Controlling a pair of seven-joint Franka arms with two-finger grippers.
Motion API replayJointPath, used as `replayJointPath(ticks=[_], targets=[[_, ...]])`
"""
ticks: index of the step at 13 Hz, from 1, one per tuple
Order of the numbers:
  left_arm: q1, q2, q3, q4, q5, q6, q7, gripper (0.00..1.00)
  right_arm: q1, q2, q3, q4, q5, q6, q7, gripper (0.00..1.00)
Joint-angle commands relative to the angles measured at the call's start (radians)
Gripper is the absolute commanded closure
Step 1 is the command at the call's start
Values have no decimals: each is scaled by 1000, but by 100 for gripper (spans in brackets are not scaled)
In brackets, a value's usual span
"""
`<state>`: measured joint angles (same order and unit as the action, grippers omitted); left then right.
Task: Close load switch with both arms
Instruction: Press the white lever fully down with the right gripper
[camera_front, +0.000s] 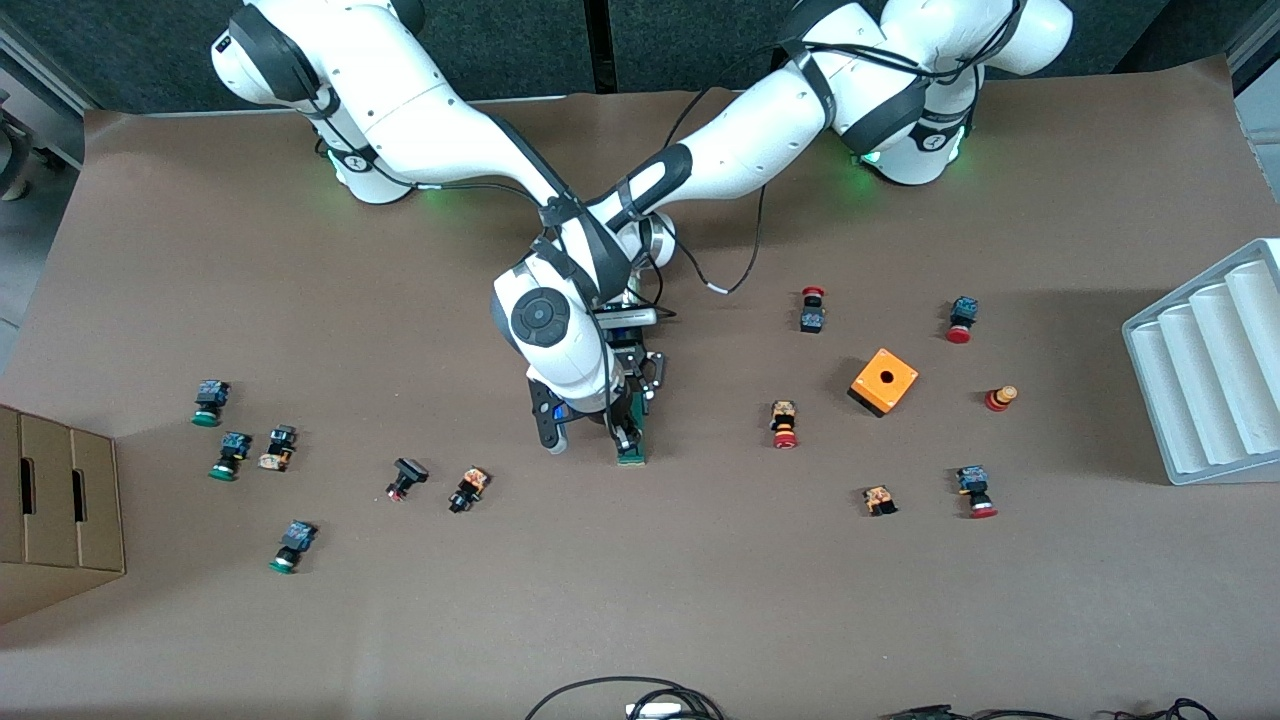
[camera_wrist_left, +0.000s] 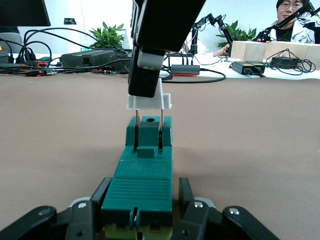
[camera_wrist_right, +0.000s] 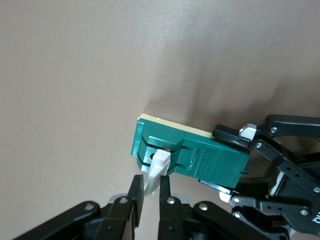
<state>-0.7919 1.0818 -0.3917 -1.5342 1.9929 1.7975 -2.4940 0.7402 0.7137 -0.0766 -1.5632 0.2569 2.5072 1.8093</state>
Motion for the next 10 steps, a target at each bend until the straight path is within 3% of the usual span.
replayJointPath(ticks=[1,10], targets=[[-16,15,7,20,-16,-17,0,40,-15,49,4,61,27,13,-19,82],[-16,13,7,20,-16,-17,0,40,-35,96,11,107,27,19,-21,79]])
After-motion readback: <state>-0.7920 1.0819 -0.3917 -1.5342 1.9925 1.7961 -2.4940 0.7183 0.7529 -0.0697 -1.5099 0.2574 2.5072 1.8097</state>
